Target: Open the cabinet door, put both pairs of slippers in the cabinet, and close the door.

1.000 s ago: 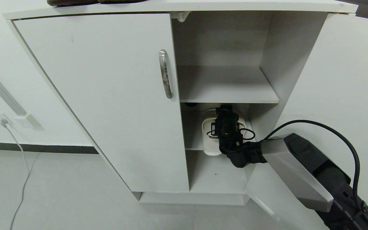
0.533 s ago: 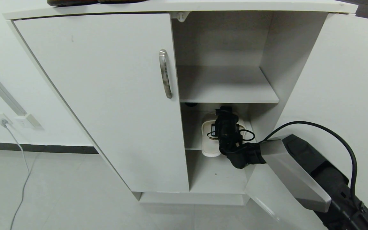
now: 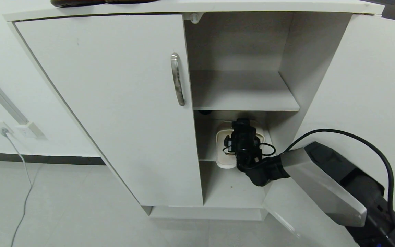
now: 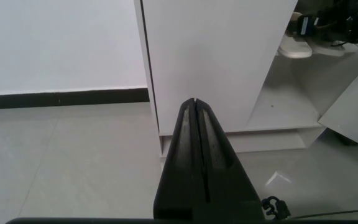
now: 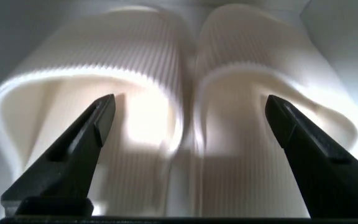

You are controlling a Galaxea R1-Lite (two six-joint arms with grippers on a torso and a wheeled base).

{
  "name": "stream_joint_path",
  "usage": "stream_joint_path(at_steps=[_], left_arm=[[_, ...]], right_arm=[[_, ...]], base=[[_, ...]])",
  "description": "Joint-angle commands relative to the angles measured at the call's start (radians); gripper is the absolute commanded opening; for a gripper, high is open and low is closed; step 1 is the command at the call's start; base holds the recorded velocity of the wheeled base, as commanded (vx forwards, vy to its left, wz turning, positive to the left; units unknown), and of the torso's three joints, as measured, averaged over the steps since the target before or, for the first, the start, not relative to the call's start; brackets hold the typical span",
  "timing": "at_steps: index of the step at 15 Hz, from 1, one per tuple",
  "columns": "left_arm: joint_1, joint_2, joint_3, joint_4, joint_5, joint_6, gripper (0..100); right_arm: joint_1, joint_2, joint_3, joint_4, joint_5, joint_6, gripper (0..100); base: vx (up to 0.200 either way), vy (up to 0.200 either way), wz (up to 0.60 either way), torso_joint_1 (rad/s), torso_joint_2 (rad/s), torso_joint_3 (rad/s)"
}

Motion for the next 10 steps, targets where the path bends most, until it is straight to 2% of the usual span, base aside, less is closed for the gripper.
stream_joint_path(at_steps=[1,2,4,6,7,10], left_arm=[[0.000,0.002,0.000,-0.001,0.000,0.000,0],[0.000,0.002,0.000,0.001,0.000,0.000,0],[0.001,0.002,0.000,0.001,0.000,0.000,0],[0.000,0.002,0.000,-0.001,0.000,0.001,0],[0.000,0.002,0.000,-0.001,0.000,0.000,0],[0.001,0.002,0.000,0.001,0.000,0.000,0]], right_arm=[[0.037,-0.145,0.188,-0.068,-0.017,0.000,100],[0.049,-0.178,0.245,-0.089,-0.018,0.000,100],[0.101,-0.307,0.508,-0.213,-0.030,0.001,100],[0.131,-0.381,0.661,-0.290,-0.035,0.001,100],[0.158,-0.464,0.814,-0.376,-0.035,0.003,100],[0.187,-0.521,0.896,-0.405,-0.035,0.009,100]], base=[[0.000,0.000,0.00,0.000,0.00,0.000],[0.000,0.000,0.00,0.000,0.00,0.000],[0.000,0.000,0.00,0.000,0.00,0.000],[0.000,0.000,0.00,0.000,0.00,0.000],[0.000,0.000,0.00,0.000,0.00,0.000],[0.000,0.000,0.00,0.000,0.00,0.000]])
